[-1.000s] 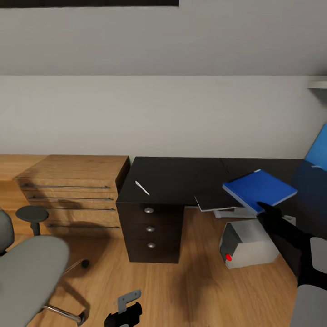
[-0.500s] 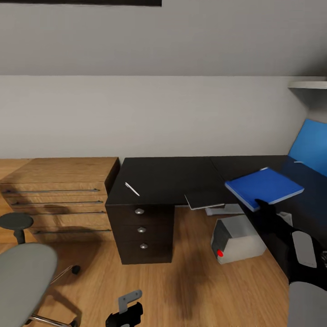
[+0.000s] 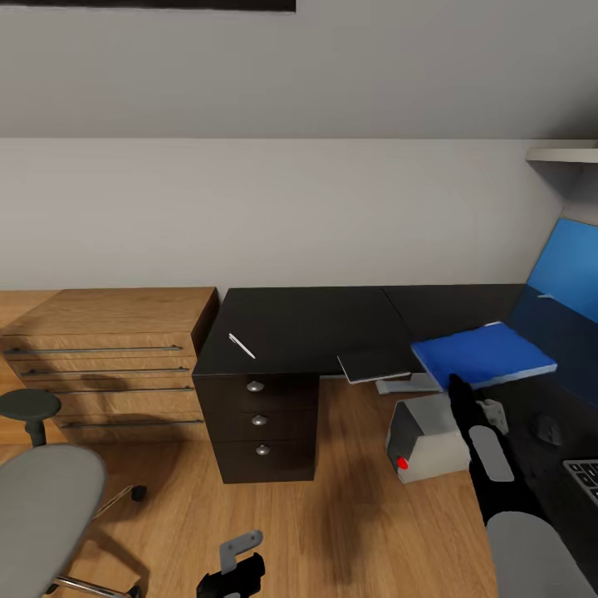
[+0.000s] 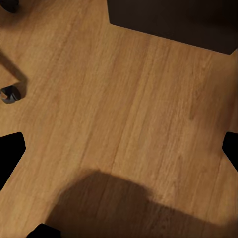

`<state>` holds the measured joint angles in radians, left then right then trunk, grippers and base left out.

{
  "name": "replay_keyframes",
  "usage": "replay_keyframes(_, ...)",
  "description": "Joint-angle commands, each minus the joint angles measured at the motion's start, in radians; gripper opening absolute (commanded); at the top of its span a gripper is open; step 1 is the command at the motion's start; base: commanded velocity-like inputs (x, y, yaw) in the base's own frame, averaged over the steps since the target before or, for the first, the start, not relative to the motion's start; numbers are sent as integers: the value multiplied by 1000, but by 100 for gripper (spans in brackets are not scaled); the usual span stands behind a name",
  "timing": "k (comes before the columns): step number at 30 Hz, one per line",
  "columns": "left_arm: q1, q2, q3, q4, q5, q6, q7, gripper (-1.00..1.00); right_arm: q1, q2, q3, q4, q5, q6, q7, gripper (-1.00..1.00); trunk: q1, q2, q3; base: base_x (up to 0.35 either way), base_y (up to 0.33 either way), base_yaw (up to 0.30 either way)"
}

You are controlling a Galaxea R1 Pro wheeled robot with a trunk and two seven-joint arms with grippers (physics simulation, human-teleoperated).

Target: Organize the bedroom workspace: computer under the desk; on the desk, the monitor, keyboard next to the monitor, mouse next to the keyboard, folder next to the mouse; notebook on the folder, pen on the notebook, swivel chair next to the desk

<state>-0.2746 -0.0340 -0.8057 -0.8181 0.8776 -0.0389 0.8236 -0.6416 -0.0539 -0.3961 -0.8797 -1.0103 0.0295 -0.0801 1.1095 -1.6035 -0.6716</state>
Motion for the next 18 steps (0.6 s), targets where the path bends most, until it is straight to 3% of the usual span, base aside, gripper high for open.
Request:
replay_keyframes(1, -1, 0, -4, 1, 7, -4, 6, 100, -24, 10, 2, 54, -8, -66, -5, -100, 0, -1, -1, 0, 0, 0)
replay_keyframes(5, -1, 0, -4, 3, 7, -4, 6, 100, -130, 18, 3, 154, -8, -158, -9, -100, 0, -1, -1, 0, 0, 0)
replay_keyframes(8, -1, 0, -4, 3, 6, -4, 6, 100, -171, 20, 3, 202, -9, -198, -11, -100, 0, -1, -1, 0, 0, 0)
replay_keyframes(12, -1, 0, -7, 3, 6, -4, 6, 100, -191, 20, -2, 224, -12, -250, -12, -100, 0, -1, -1, 0, 0, 0)
replay_keyframes(18, -1, 0, -7, 4, 6, -4, 6, 100, -193, 31, -3, 268, -30, -263, -6, -100, 0, -1, -1, 0, 0, 0)
